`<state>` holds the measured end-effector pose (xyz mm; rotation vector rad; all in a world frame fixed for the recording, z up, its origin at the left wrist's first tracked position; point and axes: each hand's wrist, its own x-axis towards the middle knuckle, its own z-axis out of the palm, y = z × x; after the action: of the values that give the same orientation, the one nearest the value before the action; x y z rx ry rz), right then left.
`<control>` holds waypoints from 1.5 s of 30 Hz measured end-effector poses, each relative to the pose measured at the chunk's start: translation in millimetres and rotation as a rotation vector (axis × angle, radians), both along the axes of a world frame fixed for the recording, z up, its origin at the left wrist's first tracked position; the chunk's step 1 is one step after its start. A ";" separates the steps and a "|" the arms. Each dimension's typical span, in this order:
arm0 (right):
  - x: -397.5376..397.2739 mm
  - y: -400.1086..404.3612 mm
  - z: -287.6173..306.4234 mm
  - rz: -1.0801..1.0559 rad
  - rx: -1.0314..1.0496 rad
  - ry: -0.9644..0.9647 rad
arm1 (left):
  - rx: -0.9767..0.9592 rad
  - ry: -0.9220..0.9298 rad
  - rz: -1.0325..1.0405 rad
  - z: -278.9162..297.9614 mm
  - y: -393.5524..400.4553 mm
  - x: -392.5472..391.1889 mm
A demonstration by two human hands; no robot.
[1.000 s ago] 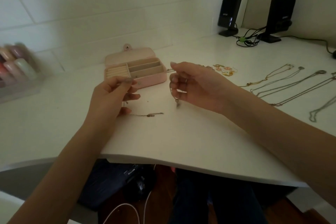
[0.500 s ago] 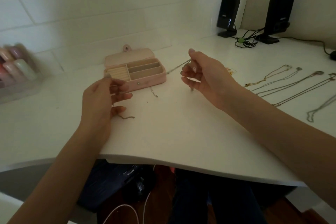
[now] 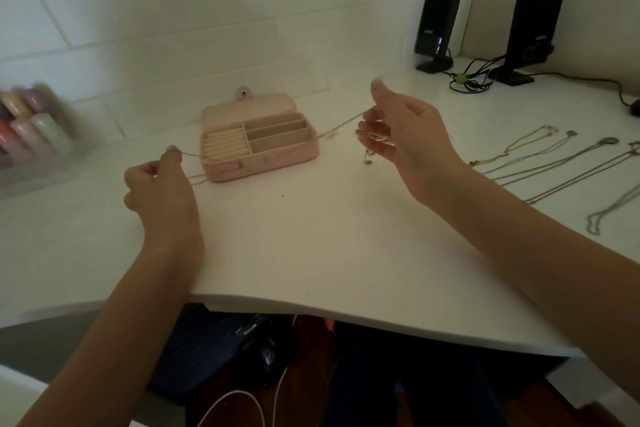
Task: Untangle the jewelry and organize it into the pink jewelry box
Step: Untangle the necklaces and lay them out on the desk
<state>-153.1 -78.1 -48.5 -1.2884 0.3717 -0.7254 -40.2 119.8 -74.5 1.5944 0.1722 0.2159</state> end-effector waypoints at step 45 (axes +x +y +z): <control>0.0 37.3 4.7 0.639 -0.085 0.154 | -0.496 -0.018 -0.975 32.7 -26.1 -26.6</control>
<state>-153.1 -40.8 -43.7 -1.4411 0.0373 -0.1023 -66.8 93.7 -41.8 1.0311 -0.5317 -0.5347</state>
